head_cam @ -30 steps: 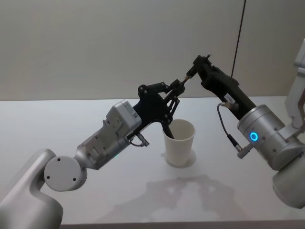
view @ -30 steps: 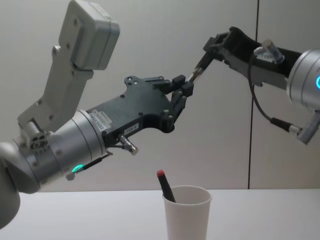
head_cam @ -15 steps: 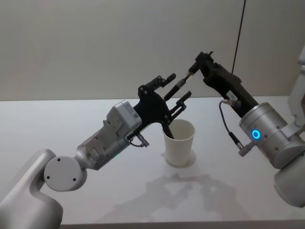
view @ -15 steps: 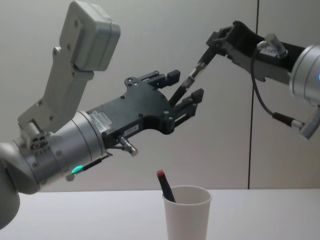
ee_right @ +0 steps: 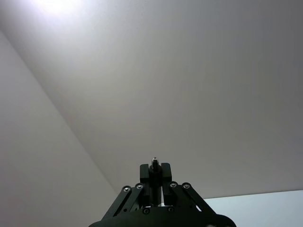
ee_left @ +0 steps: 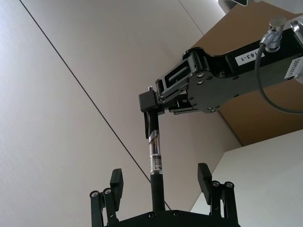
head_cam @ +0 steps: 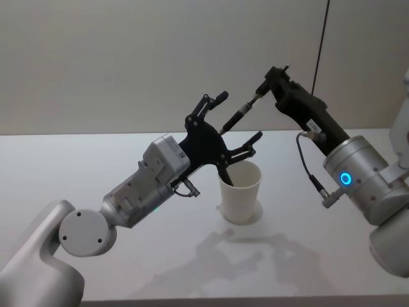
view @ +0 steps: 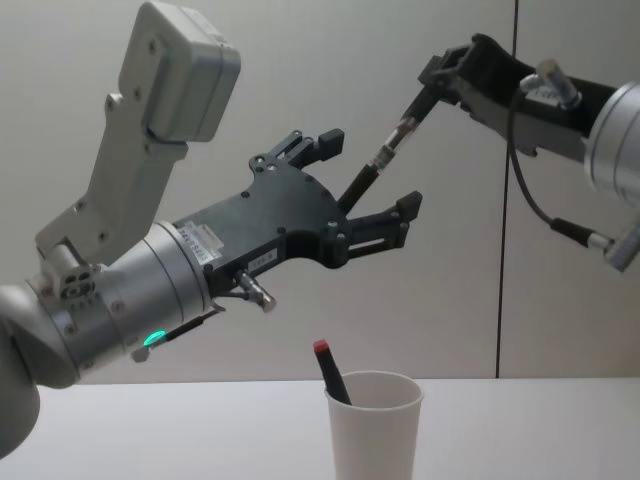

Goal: Place the pen into the pen holder.

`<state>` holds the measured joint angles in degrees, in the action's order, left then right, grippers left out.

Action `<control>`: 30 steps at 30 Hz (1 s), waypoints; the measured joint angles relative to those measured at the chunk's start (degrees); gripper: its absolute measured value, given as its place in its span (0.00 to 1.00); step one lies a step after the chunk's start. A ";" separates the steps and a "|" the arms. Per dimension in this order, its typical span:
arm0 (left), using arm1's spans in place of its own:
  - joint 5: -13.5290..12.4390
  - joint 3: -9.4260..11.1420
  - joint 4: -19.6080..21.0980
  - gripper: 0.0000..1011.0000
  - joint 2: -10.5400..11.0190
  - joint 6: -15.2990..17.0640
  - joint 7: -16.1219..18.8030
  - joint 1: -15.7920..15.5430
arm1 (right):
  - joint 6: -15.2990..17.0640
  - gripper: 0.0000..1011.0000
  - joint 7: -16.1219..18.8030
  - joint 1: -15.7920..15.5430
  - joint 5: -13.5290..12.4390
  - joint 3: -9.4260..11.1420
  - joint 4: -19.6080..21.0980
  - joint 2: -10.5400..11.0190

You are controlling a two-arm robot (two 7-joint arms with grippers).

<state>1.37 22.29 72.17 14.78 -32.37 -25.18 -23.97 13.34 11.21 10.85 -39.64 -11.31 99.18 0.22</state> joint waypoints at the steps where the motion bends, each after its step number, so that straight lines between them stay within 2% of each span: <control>1: 0.00 0.00 0.00 0.99 0.00 0.00 0.00 0.00 | -0.28 0.13 -0.12 -0.04 0.17 -0.04 0.09 0.07; 19: 0.00 0.00 0.00 0.99 0.00 0.00 0.00 0.00 | -7.06 0.13 -2.86 -0.56 5.85 0.46 0.26 1.58; 30: 0.00 0.00 0.00 0.99 0.00 0.00 0.00 0.00 | -10.84 0.13 -3.52 -0.28 9.63 1.32 -1.97 2.95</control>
<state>1.37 22.29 72.17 14.78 -32.37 -25.17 -23.97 2.51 7.69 10.57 -30.01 -9.98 97.21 3.18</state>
